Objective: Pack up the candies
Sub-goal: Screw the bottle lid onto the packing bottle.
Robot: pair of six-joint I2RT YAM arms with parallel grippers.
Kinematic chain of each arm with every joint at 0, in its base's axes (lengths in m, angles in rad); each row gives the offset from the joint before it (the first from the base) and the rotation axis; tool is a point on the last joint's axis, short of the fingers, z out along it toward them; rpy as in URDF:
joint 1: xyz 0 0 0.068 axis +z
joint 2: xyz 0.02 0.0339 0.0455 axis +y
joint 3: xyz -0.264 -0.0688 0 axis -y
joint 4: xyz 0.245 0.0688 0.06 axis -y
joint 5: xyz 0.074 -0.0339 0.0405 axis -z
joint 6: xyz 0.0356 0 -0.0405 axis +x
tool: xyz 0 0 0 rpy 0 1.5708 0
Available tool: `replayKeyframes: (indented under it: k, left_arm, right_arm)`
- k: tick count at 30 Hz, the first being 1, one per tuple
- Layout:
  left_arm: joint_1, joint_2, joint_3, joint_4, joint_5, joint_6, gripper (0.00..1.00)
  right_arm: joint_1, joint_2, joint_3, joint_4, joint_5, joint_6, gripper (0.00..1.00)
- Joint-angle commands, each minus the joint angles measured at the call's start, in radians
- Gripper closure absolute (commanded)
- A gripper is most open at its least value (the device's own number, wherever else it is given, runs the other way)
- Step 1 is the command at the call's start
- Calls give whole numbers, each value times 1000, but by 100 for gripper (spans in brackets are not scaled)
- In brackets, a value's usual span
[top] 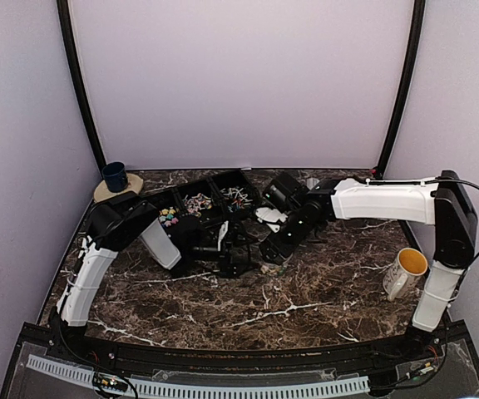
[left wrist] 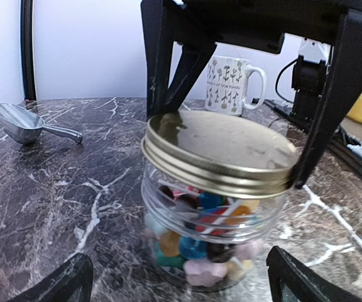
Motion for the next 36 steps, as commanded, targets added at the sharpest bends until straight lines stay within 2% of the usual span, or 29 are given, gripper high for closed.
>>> replayKeyframes:
  k: [1,9,16,19,30,36]
  left_arm:
    - [-31,101,13,-359,-32,105,1]
    - [-38,119,60,-432,52,145,1]
    - [-52,146,155,-592,121,217,1]
    - [-58,156,193,-678,110,257,1]
    - [-73,199,284,-817,139,330,1]
    - [-76,214,297,-826,148,337,11]
  right_arm:
    - [-19,-33,-26,42,-28,-20,17]
    - [-34,-27,-57,76,-81,-33,17]
    - [-46,-20,-56,68,-83,-38,18]
    - [-51,-5,-40,38,-84,-49,18]
    - [-57,27,-39,9,-104,-73,18]
    - [-60,51,12,-43,-95,-100,18]
